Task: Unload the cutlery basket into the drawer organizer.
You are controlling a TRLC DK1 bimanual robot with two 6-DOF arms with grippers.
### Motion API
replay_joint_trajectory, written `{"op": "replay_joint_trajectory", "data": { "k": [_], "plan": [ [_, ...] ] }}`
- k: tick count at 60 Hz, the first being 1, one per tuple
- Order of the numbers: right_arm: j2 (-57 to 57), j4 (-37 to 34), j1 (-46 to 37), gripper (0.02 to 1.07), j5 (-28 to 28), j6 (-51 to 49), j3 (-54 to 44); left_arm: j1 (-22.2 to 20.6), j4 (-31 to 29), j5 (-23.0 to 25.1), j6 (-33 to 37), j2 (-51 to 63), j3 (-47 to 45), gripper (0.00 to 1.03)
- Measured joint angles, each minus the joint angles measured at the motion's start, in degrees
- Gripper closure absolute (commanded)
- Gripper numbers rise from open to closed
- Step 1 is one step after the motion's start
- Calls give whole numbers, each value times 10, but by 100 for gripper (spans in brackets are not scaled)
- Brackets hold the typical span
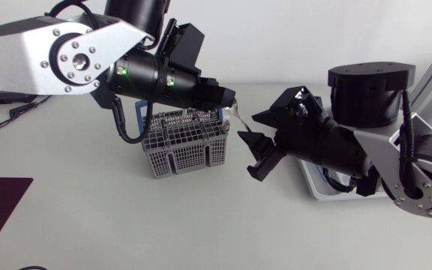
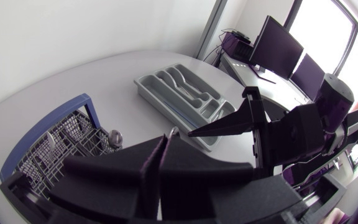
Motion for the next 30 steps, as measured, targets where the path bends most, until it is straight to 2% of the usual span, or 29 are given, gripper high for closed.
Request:
{"op": "replay_joint_trajectory", "data": {
  "k": [8,24,30],
  "plan": [
    [3,2,3,63,2,0,10,0,0,0,0,2,0,88],
    [17,3,9,91,2,0,24,0,-7,3,0,2,0,88],
    [18,2,14,94,1,0,24,0,-9,5,0,2,0,88]
  ]
}}
